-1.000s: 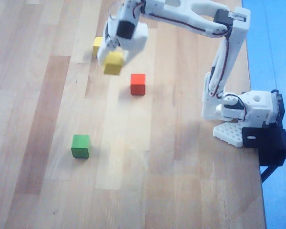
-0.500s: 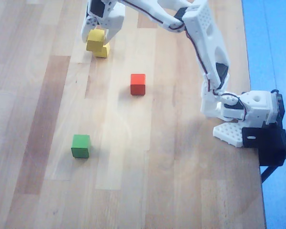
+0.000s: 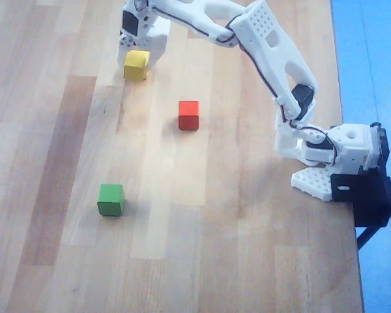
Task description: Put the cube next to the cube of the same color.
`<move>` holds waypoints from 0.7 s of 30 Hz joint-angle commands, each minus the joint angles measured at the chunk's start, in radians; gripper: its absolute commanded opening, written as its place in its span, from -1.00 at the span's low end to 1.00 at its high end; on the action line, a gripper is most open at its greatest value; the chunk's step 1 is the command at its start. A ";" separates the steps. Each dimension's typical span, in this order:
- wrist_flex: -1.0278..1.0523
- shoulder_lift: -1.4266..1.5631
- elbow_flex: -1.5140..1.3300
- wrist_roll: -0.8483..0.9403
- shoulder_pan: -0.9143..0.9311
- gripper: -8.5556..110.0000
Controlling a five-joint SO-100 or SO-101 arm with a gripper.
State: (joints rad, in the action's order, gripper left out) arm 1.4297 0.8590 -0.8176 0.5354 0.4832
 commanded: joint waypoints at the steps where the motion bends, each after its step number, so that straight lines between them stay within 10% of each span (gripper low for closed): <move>1: -0.026 0.003 0.120 0.008 0.009 -0.86; 21: -0.130 -0.098 0.114 0.040 0.011 -0.76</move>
State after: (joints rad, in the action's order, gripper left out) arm 1.3085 0.7286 -0.8084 0.5507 0.4847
